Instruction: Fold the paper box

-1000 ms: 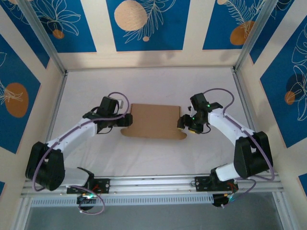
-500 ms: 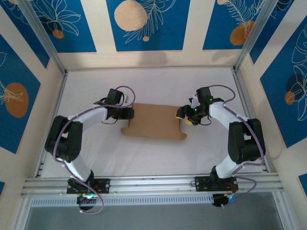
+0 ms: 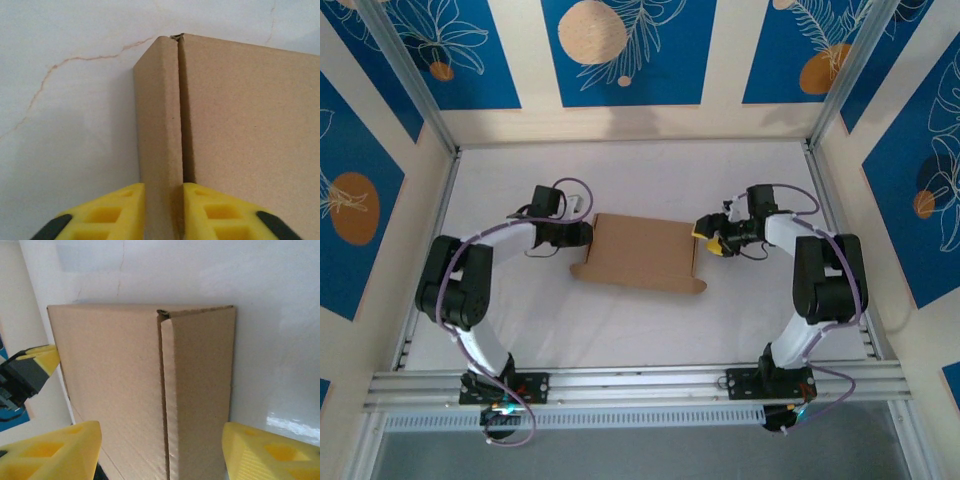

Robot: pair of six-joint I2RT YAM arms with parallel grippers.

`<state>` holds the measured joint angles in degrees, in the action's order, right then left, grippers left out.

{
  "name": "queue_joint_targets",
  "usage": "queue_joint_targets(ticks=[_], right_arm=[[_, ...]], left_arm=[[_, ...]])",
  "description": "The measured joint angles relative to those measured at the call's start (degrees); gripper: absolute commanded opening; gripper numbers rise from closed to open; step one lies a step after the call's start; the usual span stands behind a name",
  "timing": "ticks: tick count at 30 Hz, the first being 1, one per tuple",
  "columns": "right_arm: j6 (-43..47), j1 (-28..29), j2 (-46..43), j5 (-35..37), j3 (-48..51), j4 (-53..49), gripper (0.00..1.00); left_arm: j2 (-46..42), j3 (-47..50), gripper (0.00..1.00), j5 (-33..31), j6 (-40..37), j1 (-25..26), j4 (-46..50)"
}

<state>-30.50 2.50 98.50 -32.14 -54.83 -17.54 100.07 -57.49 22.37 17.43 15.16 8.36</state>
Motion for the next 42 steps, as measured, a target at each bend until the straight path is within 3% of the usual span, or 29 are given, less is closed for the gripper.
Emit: queue_joint_targets(ticks=[8, 17, 25, 29, 35, 38, 42], right_arm=[[-0.02, 1.84, 3.89, -2.05, 0.52, 1.05, 0.70], [0.81, 4.35, 4.15, -1.75, 1.25, 0.20, 0.80], [-1.57, 5.75, 4.11, -6.54, 3.91, 5.70, 0.78], [-5.46, 5.62, 1.53, -8.22, 6.84, 9.53, 0.71], [-11.28, 5.27, -2.43, -8.59, 7.56, 10.58, 0.53], [-12.31, 4.98, -3.04, -8.33, 6.16, 7.82, 0.50], [-14.27, 4.74, -3.17, -7.87, 3.80, 4.81, 0.50]], left_arm=[[1.09, 0.02, 0.19, 3.45, -0.48, -1.57, -0.68], [1.66, -0.20, 0.17, 4.79, -1.46, -1.99, -0.76], [2.03, -0.20, 0.17, 5.92, -1.31, -2.29, -1.33], [2.14, -0.20, 0.28, 5.68, -1.07, -2.29, -1.36], [2.16, -0.09, 0.55, 4.33, 1.07, -2.67, -0.59], [0.83, 0.33, 0.62, 2.45, 1.99, -2.67, 0.09], [-7.23, 1.38, 0.72, -0.52, 0.55, -1.99, 1.75]])
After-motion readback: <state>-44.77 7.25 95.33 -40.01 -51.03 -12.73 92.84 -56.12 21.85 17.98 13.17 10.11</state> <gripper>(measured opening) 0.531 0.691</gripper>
